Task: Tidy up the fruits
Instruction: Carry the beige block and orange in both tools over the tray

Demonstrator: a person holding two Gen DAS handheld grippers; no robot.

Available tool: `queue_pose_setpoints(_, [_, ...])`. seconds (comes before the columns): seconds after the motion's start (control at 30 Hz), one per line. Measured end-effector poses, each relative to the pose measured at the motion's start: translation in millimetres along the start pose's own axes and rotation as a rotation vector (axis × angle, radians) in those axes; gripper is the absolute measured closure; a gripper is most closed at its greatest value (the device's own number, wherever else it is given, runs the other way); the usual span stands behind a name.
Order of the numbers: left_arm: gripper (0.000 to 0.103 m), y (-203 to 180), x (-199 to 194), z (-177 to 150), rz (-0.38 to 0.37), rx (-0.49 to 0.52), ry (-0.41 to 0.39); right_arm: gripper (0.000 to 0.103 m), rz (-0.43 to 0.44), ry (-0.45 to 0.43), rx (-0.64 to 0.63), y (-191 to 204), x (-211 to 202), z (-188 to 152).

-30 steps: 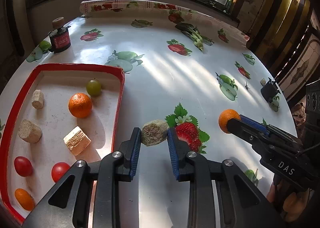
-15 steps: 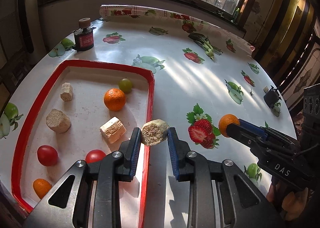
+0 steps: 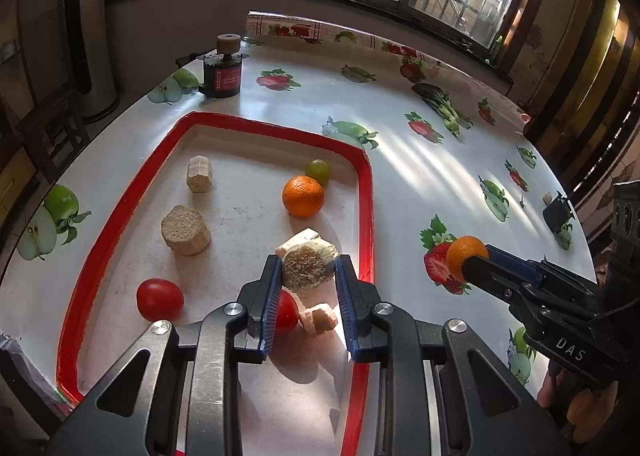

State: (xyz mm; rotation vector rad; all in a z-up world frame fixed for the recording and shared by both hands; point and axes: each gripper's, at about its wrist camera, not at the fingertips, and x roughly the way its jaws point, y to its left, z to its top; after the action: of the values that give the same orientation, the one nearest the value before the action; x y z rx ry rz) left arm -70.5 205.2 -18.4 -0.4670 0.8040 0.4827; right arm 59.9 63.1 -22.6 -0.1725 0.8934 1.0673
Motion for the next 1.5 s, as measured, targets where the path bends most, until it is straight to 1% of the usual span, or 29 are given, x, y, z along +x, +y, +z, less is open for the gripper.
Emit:
queue_pose_setpoints(0.3, [0.079, 27, -10, 2, 0.023, -0.037, -0.013, 0.070, 0.020, 0.009, -0.037, 22, 8, 4])
queue_pose_setpoints(0.77, [0.079, 86, -21, -5, 0.083, -0.123, -0.020, 0.070, 0.054, 0.025, -0.097, 50, 31, 17])
queue_pose_setpoints(0.97, [0.079, 105, -21, -10, 0.109, -0.152, -0.015, 0.070, 0.090, 0.036, -0.142, 71, 40, 18])
queue_pose_setpoints(1.2, [0.078, 113, -20, -22, 0.123, -0.160, -0.002, 0.071, 0.133, 0.087, -0.212, 100, 51, -2])
queue_pose_setpoints(1.37, [0.079, 109, -23, -25, 0.112, -0.141, -0.006, 0.071, 0.129, 0.134, -0.256, 107, 55, -22])
queue_pose_setpoints(1.5, [0.078, 107, -19, -28, 0.143, -0.122, -0.006, 0.071, 0.123, 0.158, -0.284, 111, 59, -35])
